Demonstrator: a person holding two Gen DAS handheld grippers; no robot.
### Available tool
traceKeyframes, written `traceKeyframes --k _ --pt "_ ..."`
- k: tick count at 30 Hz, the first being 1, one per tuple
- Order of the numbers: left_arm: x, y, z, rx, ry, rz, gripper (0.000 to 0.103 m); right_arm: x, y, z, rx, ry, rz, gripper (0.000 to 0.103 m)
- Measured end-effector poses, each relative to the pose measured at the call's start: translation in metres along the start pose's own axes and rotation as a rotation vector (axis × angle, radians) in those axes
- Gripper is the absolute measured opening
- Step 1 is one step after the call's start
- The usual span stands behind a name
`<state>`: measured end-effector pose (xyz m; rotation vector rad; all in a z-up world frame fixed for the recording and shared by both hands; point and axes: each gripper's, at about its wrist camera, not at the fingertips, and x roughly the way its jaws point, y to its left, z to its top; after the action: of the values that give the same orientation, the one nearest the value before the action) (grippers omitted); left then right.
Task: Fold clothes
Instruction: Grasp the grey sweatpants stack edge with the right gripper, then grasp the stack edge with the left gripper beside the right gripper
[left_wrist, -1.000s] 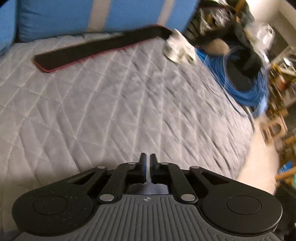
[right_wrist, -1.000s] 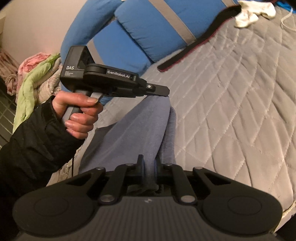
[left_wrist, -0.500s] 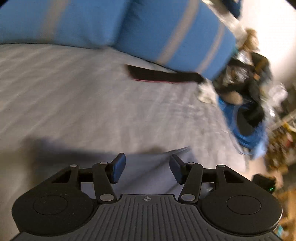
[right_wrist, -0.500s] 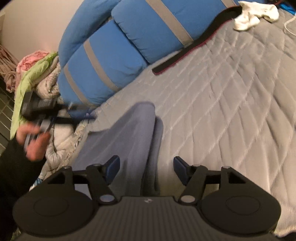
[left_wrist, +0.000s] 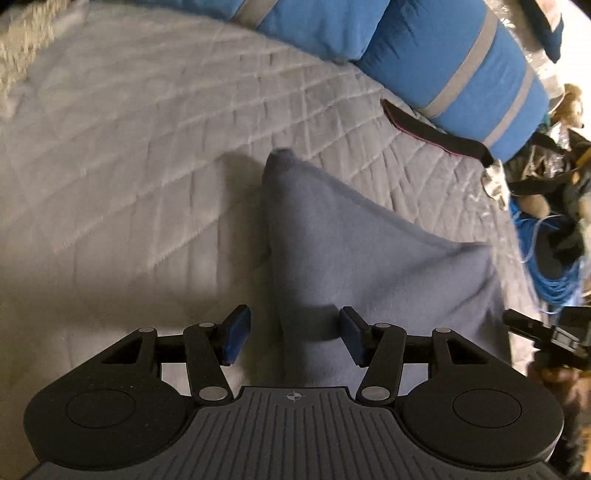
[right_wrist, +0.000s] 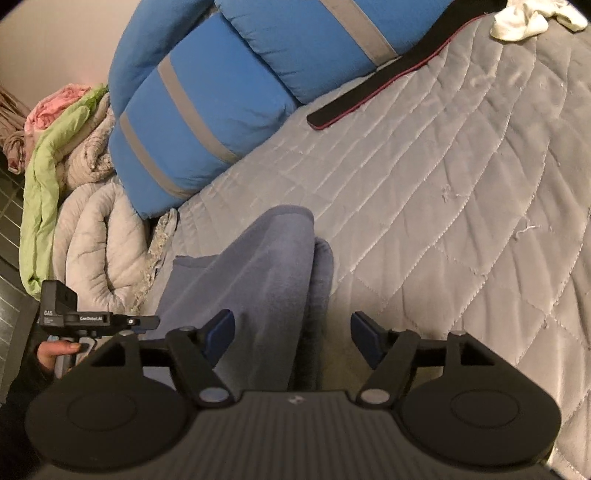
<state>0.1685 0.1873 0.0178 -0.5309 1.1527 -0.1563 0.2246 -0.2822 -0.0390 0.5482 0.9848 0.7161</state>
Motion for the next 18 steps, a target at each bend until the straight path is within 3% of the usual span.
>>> traceKeyframes --k 2,6,10,11,12,13,18 --pt "0.007 0.011 -0.003 -0.041 0.007 -0.099 0.063 0.002 -0.002 -0.001 0.016 0.016 0.016 0.081" --pt "0.024 0.021 0.001 -0.109 0.044 -0.276 0.067 0.009 -0.003 0.002 0.023 0.069 0.055 0.085" --pt "0.039 0.015 -0.002 -0.122 0.065 -0.332 0.067 0.014 -0.012 0.012 0.024 0.149 0.105 0.089" --pt "0.04 0.014 -0.002 -0.119 0.065 -0.338 0.064 0.015 -0.017 0.014 0.039 0.167 0.13 0.093" --pt "0.042 0.014 -0.002 -0.121 0.07 -0.336 0.054 0.017 -0.021 0.017 0.056 0.188 0.167 0.098" --pt "0.044 0.017 -0.001 -0.126 0.086 -0.308 0.023 0.019 -0.026 0.018 0.069 0.203 0.203 0.101" --pt "0.065 0.053 0.003 -0.193 0.12 -0.458 0.02 0.03 -0.024 0.027 0.072 0.247 0.23 0.103"
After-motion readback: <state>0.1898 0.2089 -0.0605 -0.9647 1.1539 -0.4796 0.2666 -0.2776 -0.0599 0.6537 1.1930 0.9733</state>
